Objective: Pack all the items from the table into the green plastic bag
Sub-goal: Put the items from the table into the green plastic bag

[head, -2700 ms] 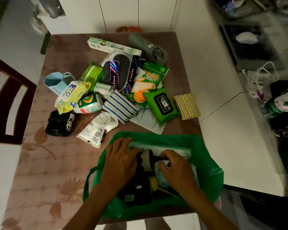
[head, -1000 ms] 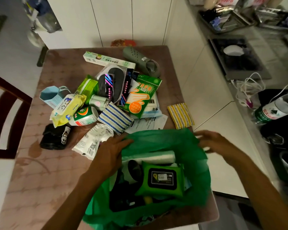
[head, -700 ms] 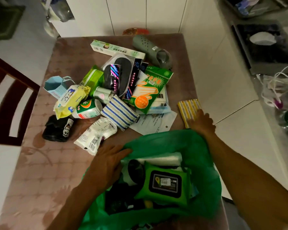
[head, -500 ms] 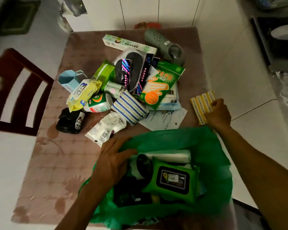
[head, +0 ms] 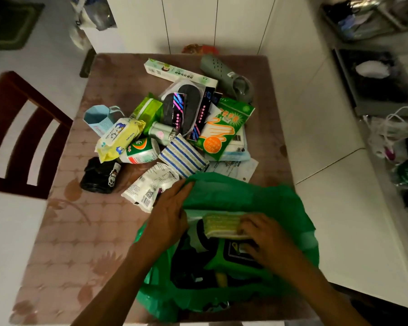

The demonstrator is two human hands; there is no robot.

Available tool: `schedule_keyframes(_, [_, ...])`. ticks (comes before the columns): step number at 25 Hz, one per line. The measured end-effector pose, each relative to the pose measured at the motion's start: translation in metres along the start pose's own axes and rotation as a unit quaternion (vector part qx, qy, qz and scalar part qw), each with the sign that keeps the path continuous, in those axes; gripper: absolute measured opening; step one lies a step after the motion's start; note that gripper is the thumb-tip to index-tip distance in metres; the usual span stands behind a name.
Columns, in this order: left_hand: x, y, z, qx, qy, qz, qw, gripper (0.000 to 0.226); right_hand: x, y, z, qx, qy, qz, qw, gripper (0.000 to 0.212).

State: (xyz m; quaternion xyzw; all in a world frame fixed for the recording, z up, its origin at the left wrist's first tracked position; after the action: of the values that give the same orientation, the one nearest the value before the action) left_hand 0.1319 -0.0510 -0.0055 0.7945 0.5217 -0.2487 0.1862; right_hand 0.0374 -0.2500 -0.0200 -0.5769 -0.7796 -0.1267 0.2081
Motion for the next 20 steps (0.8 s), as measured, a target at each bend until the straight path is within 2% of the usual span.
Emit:
schedule_keyframes(1, [-0.004, -0.002, -0.004, -0.001, -0.004, 0.032, 0.999, 0.053, 0.001, 0.001, 0.005, 0.005, -0.008, 0.003, 1.000, 0.025])
schedule_keyframes(3, [-0.002, -0.010, -0.007, -0.004, -0.016, 0.077, 0.997, 0.048, 0.004, 0.015, -0.015, -0.037, 0.074, 0.061, 0.995, 0.026])
schedule_keyframes(6, [0.013, -0.020, -0.003, 0.027, -0.010, 0.048, 0.998, 0.052, 0.009, 0.072, -0.050, -0.145, 0.157, 0.114, 0.970, 0.014])
schedule_keyframes(8, [0.022, -0.025, -0.005, 0.036, 0.037, 0.014, 0.999, 0.052, 0.000, 0.138, -0.033, -0.116, 0.143, 0.138, 0.973, 0.013])
schedule_keyframes(10, [0.031, -0.032, -0.004, 0.041, 0.064, -0.011, 0.997, 0.046, -0.017, 0.198, 0.010, -0.027, 0.070, 0.191, 0.979, 0.038])
schedule_keyframes(12, [0.037, -0.043, 0.001, 0.056, 0.064, -0.007, 0.996, 0.042, -0.032, 0.230, 0.058, 0.046, 0.004, 0.245, 0.968, 0.060])
schedule_keyframes(14, [0.038, -0.049, 0.002, 0.055, 0.053, 0.000, 0.997, 0.037, -0.033, 0.243, 0.079, 0.027, -0.026, 0.253, 0.967, 0.053])
schedule_keyframes(17, [0.043, -0.047, -0.005, 0.022, 0.046, -0.019, 0.999, 0.032, -0.023, 0.227, 0.053, -0.052, 0.102, 0.222, 0.968, 0.036])
schedule_keyframes(20, [0.052, -0.045, -0.010, 0.039, 0.060, -0.062, 0.995, 0.049, -0.002, 0.158, -0.018, -0.136, 0.304, 0.187, 0.924, 0.036])
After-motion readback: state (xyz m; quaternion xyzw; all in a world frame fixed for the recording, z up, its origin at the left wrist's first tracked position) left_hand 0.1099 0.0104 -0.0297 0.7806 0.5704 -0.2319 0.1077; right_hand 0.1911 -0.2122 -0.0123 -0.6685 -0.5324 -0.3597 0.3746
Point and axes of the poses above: each hand's wrist, its own y-axis towards the middle knuckle, its own z-axis out of the palm, x = y × z, the point moved 7 cm from there along y, towards the middle knuckle
